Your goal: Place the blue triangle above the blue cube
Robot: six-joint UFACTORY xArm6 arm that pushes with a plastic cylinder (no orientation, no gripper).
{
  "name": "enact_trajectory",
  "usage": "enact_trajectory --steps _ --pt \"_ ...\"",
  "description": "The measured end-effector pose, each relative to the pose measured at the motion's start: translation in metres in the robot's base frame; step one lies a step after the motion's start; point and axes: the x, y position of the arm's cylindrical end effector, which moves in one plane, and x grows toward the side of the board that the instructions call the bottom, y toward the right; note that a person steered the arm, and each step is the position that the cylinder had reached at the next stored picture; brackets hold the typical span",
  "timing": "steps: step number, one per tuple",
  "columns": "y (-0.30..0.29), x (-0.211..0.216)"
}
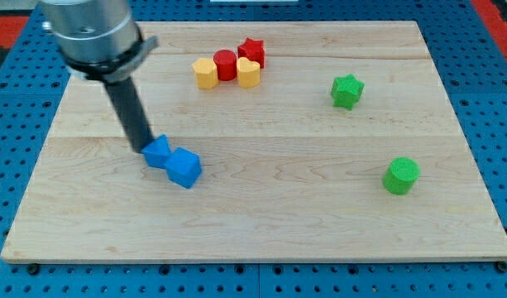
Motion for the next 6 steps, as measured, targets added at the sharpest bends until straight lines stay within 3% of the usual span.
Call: enact_trajectory --steps 2,4,5,6 --pt "0.052 0.020" --pt "-0.027 0.100" --pt "-0.025 0.133" --pt "0.004 0.130"
